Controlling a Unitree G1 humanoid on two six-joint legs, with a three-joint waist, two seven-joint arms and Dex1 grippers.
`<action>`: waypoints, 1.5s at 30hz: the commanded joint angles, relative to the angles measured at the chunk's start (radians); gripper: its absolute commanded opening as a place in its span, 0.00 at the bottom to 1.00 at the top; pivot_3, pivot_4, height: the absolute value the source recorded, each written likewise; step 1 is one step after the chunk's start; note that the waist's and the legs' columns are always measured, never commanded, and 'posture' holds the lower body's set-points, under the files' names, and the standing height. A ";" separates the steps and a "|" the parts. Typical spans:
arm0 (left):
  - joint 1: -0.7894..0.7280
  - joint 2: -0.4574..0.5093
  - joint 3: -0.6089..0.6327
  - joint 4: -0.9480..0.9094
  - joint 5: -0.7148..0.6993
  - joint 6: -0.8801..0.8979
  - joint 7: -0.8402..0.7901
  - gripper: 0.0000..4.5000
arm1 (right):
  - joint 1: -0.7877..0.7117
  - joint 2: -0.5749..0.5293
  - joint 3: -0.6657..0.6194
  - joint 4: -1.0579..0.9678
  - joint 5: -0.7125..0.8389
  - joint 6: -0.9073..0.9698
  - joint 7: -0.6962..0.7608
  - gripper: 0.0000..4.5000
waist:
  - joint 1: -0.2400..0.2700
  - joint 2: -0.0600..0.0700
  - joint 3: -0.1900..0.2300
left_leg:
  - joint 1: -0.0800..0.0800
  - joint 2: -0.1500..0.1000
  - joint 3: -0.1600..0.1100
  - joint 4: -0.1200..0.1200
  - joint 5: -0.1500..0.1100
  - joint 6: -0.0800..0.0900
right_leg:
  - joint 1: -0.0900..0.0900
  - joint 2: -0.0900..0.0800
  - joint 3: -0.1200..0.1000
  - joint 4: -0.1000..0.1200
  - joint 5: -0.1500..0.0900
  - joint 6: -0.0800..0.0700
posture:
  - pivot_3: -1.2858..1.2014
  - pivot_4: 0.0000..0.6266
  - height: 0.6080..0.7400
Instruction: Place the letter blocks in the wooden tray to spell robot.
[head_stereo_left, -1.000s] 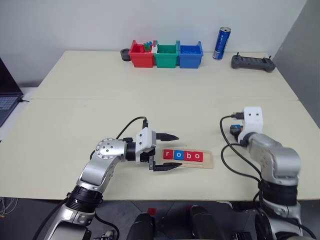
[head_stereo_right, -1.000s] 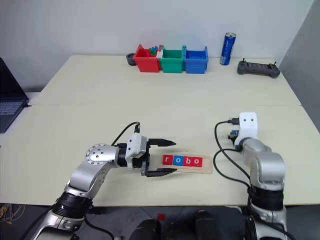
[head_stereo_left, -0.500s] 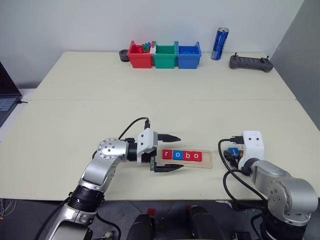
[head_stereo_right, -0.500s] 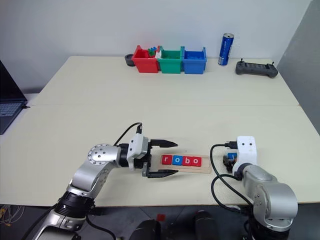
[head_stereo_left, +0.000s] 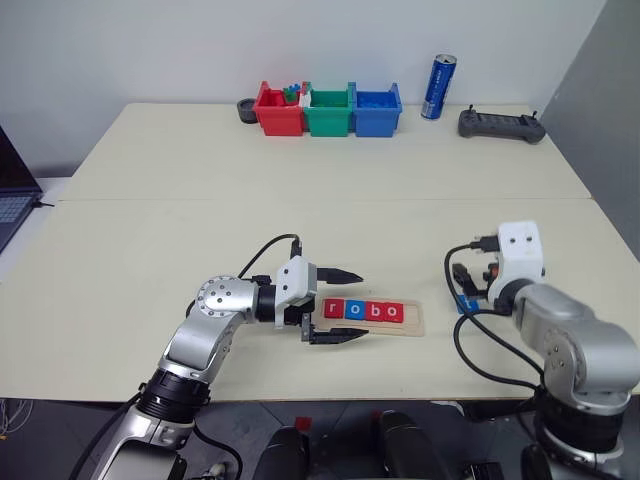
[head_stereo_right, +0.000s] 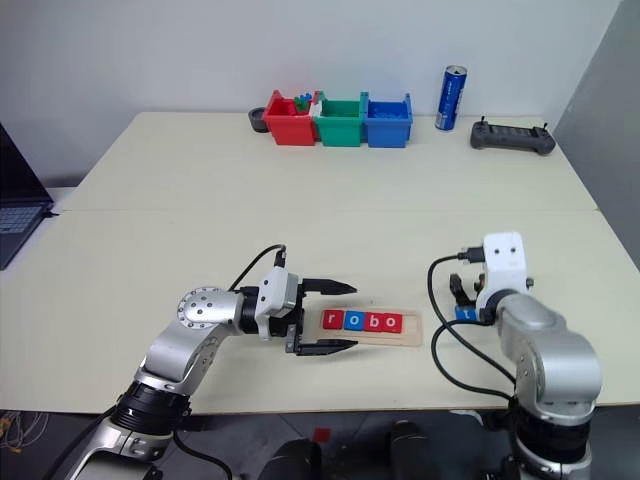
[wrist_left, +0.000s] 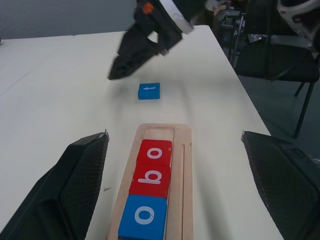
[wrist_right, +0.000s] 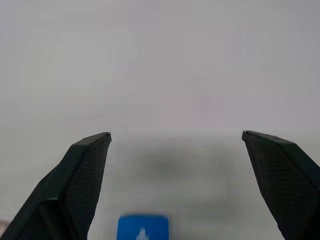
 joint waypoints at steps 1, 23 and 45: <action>-0.008 -0.002 0.000 -0.015 -0.015 -0.019 -0.007 1.00 | -0.016 -0.145 0.045 0.078 0.061 -0.267 0.226 0.99 | 0.000 0.000 0.000 | 0.000 0.000 0.000 0.000 0.000 0.000 | 0.000 0.000 0.000 -0.001 0.000 0.000 | 0.52 0.24 1.00; -0.020 -0.011 -0.003 -0.004 -0.012 -0.024 -0.016 1.00 | 0.023 -0.528 0.250 0.883 0.001 -1.431 1.153 0.99 | 0.013 -0.001 0.001 | -0.001 0.000 0.002 0.000 0.000 0.000 | 0.003 -0.002 0.001 -0.009 0.002 0.002 | 0.52 0.24 1.00; -0.021 -0.012 -0.004 -0.006 -0.013 -0.022 -0.016 1.00 | -0.009 -0.532 0.250 0.957 -0.003 -1.383 1.204 0.40 | 0.027 -0.001 0.001 | 0.000 0.000 0.002 0.001 0.000 0.000 | 0.003 -0.002 0.001 -0.008 0.002 0.002 | 0.52 0.24 1.00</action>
